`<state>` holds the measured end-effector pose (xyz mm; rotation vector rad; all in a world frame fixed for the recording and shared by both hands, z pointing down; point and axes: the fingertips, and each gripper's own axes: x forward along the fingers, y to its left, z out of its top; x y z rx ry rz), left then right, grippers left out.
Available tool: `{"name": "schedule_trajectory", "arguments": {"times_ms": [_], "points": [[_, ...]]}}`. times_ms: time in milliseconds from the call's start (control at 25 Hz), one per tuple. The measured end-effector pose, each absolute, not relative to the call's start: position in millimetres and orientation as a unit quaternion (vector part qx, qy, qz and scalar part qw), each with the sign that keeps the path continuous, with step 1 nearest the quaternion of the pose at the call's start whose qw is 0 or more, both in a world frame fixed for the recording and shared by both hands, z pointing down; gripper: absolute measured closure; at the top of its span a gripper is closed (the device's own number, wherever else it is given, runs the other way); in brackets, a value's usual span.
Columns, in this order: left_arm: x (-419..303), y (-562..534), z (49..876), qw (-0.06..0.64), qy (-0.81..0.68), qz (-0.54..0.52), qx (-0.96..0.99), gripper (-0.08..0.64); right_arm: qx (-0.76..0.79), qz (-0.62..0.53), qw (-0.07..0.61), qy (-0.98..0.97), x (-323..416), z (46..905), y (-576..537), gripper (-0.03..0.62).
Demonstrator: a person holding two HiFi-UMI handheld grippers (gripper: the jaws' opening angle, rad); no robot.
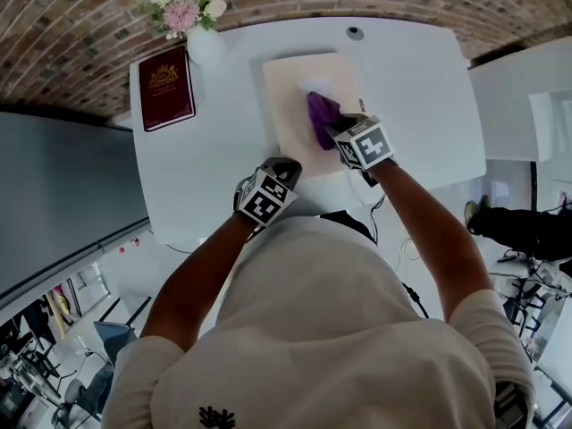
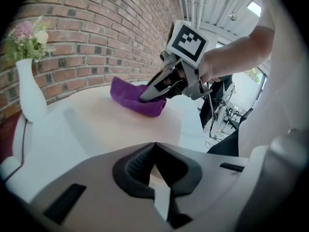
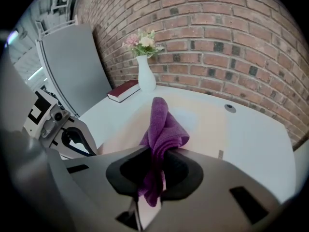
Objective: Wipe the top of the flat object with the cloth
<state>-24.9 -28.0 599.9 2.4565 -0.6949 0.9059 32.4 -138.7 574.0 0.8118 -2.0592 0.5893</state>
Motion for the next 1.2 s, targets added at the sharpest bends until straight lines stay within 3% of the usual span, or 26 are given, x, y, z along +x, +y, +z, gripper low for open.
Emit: {"name": "schedule_trajectory", "arguments": {"times_ms": [720,960,1200], "points": [[-23.0,-28.4,599.5,0.214,-0.252,0.322,0.887,0.535,0.416,0.234,0.436,-0.763,142.8,576.2,-166.3,0.508],[-22.8,-28.3,599.2,0.217,-0.248,0.319,0.888,0.536,0.41,0.236,0.413,-0.779,124.8,560.6,-158.8,0.508],[-24.1,-28.0,597.3,0.214,-0.249,0.316,0.89,0.535,0.351,0.234,0.395,-0.816,61.6,546.0,-125.9,0.508]]}}
